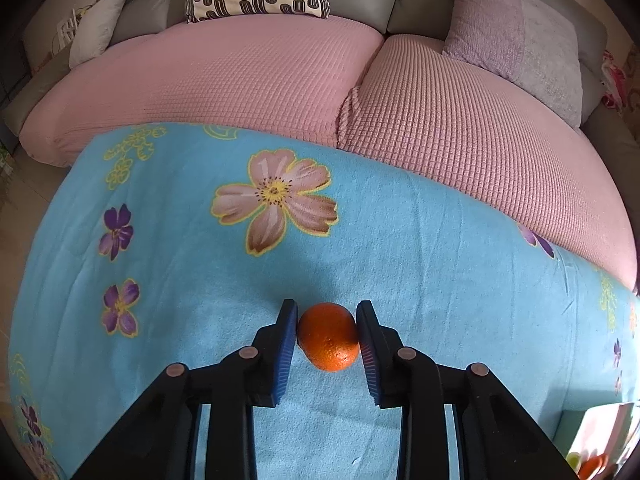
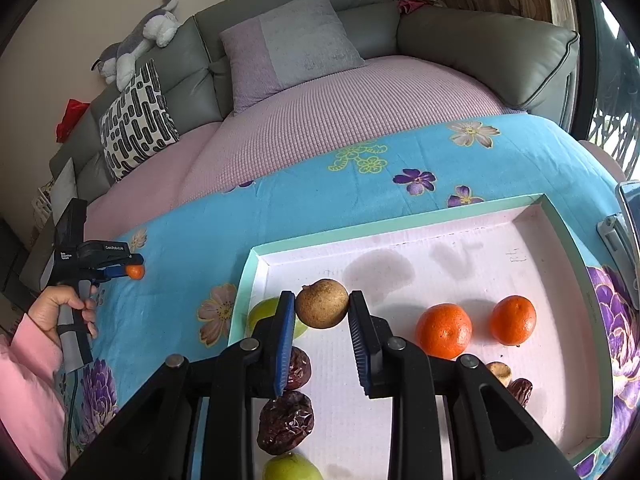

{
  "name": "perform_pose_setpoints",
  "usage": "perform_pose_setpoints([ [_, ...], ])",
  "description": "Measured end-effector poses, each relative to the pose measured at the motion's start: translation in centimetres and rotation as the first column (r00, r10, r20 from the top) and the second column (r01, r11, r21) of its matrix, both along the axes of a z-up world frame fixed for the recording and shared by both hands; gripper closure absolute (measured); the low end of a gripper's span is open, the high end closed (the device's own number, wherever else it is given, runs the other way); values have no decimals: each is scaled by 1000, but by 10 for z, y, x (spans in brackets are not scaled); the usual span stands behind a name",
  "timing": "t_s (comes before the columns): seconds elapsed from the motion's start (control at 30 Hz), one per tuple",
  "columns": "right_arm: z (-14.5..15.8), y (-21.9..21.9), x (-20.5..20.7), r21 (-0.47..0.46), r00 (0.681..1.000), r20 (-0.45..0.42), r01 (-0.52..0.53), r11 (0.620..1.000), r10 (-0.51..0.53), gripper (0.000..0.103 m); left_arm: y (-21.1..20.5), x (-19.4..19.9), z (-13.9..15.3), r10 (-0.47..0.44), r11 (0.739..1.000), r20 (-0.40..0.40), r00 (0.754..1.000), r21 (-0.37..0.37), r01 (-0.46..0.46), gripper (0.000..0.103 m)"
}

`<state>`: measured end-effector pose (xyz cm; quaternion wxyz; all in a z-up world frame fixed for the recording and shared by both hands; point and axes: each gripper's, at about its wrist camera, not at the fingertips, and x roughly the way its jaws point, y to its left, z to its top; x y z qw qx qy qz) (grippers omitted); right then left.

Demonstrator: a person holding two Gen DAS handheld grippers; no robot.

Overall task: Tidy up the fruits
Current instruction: 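Grasp and lift the orange tangerine with the left tool while the right tool holds the nut, then carry the tangerine into the tray and open the left tool while the right tool holds the nut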

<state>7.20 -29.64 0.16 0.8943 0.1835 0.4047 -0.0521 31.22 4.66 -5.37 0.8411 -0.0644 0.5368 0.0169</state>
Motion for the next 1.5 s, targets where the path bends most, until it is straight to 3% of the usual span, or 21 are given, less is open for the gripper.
perform_pose_setpoints([
  [0.43,1,-14,-7,28,1000,4,29,999,-29,75,-73,-73,69,-156,982,159,975,-85,171,71],
  [0.77,-1,-33,-18,30,997,-8,71,997,-71,75,-138,-131,108,-303,931,233,924,-132,339,71],
  [1.13,-7,-80,-40,15,980,-21,200,980,-200,75,-224,-161,84,-465,858,170,869,-154,490,71],
  [1.5,-24,-69,-25,33,989,-64,137,990,-134,75,-271,-133,48,-485,860,143,863,-104,500,71],
])
